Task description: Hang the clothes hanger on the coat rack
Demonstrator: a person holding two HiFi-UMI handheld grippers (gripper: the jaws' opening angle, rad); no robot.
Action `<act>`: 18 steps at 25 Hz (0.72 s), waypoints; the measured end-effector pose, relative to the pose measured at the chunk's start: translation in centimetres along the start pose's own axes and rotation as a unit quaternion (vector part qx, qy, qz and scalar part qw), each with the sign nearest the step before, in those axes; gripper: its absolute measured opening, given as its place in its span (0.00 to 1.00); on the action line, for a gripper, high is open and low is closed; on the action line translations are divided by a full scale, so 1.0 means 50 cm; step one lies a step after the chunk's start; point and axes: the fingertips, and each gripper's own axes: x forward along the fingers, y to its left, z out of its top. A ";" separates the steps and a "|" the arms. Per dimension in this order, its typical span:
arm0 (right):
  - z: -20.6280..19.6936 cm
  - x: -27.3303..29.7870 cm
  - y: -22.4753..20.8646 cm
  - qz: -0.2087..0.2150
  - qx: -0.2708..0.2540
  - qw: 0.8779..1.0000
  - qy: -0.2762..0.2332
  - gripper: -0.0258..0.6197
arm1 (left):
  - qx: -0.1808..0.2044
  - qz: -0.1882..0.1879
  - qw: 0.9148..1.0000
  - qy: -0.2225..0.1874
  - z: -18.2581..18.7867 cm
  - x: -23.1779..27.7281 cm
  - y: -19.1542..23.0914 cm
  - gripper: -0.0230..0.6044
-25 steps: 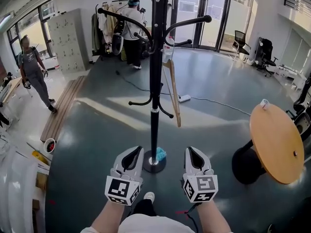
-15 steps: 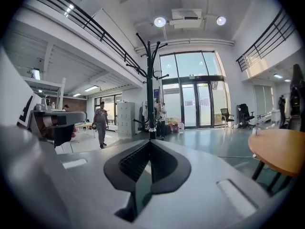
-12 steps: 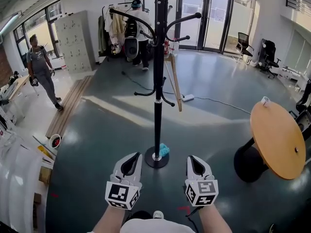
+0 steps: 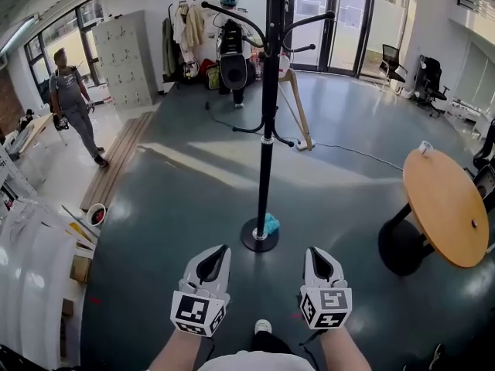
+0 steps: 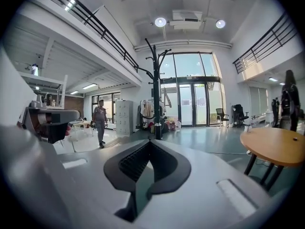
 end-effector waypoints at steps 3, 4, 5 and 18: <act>-0.015 -0.048 0.051 0.001 0.002 1.000 0.002 0.08 | -0.004 -0.004 1.000 0.003 -0.006 -0.065 0.000 0.04; -0.020 -0.065 0.067 0.001 0.002 1.000 0.003 0.08 | -0.005 -0.006 1.000 0.003 -0.008 -0.087 0.000 0.04; -0.025 -0.083 0.084 0.000 0.000 1.000 0.003 0.08 | -0.007 -0.008 1.000 0.003 -0.010 -0.108 -0.002 0.04; -0.050 -0.256 0.219 0.000 -0.004 1.000 -0.008 0.08 | -0.006 -0.030 0.999 -0.011 0.003 -0.294 -0.041 0.04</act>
